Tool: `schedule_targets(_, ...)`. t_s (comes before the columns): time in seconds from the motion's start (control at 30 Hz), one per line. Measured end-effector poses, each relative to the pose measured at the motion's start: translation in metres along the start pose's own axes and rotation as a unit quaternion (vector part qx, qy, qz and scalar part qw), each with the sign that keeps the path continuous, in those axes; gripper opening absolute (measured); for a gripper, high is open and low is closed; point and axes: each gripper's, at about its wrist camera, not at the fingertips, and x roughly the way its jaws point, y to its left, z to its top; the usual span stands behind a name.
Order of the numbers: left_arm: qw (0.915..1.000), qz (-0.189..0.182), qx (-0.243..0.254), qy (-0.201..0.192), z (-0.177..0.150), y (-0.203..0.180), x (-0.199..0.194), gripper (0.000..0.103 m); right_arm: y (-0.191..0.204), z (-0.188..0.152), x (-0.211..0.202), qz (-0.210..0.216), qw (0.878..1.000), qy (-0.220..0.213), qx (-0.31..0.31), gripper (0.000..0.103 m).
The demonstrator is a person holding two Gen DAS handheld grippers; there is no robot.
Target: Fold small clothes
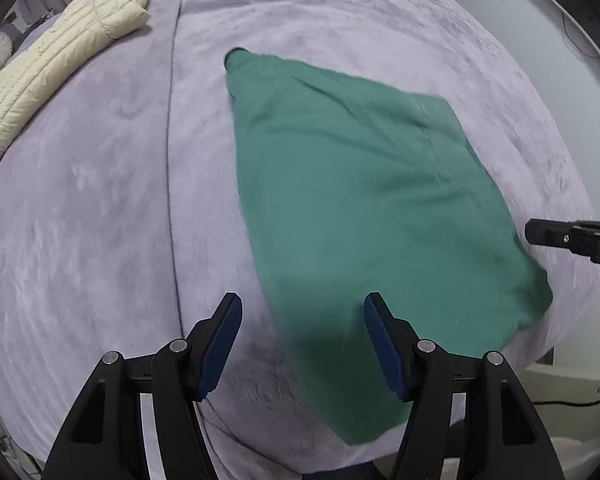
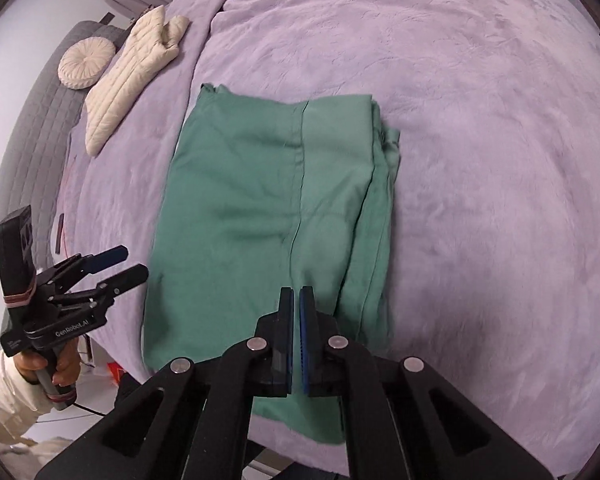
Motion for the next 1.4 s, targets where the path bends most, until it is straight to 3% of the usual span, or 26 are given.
schedule_targets(0.07,0.9997,0.004,0.008,0.023,-0.019,-0.008,0.011,0.065,0.001,-0.02,0.005,-0.01,1.0,0.017,0.0,0.003)
schedule_targets(0.2,0.9996,0.001,-0.014,0.026,-0.039,-0.006,0.021,0.065,-0.019,-0.045,0.034,-0.05,0.997,0.055,0.028,0.003)
schedule_targets(0.3,0.9993,-0.002,-0.025,0.028,-0.038,-0.006,0.013,0.065,-0.033,-0.052,0.031,-0.042,0.995,0.055,0.067,0.003)
schedule_targets(0.6,0.9991,0.027,-0.033,0.002,-0.034,0.003,-0.019,0.065,-0.022,-0.033,-0.021,-0.029,0.996,0.008,0.079,0.003)
schedule_targets(0.93,0.9966,0.06,-0.056,-0.009,-0.021,0.012,-0.041,0.065,0.002,-0.008,-0.03,-0.031,0.997,-0.002,0.073,0.004)
schedule_targets(1.1,0.9943,0.067,-0.081,-0.015,-0.015,0.02,-0.048,0.066,0.01,-0.002,-0.033,-0.054,0.996,-0.002,0.075,0.004)
schedule_targets(1.13,0.9939,0.067,-0.086,-0.015,-0.014,0.021,-0.05,0.07,0.012,0.0,-0.034,-0.058,0.996,-0.002,0.074,0.004)
schedule_targets(1.17,0.9933,0.068,-0.092,-0.014,-0.012,0.022,-0.051,0.094,0.013,0.001,-0.034,-0.063,0.995,-0.002,0.073,0.004)
schedule_targets(1.2,0.9927,0.07,-0.096,-0.018,-0.012,0.024,-0.053,0.103,0.015,0.002,-0.035,-0.069,0.995,-0.003,0.071,0.004)
schedule_targets(1.23,0.9921,0.074,-0.099,-0.024,-0.01,0.024,-0.056,0.103,0.018,0.003,-0.037,-0.076,0.995,-0.005,0.068,0.004)
schedule_targets(1.27,0.992,0.075,-0.098,-0.024,-0.009,0.023,-0.058,0.103,0.019,0.005,-0.038,-0.081,0.995,-0.007,0.065,0.008)
schedule_targets(1.33,0.9913,0.074,-0.105,-0.024,-0.005,0.023,-0.061,0.103,0.023,0.007,-0.04,-0.099,0.993,-0.01,0.06,0.041)
schedule_targets(1.37,0.991,0.077,-0.107,-0.023,-0.004,0.022,-0.062,0.103,0.025,0.008,-0.042,-0.106,0.993,-0.014,0.056,0.078)
schedule_targets(1.4,0.9905,0.082,-0.109,-0.021,-0.002,0.021,-0.062,0.103,0.028,0.009,-0.044,-0.111,0.992,-0.022,0.051,0.09)
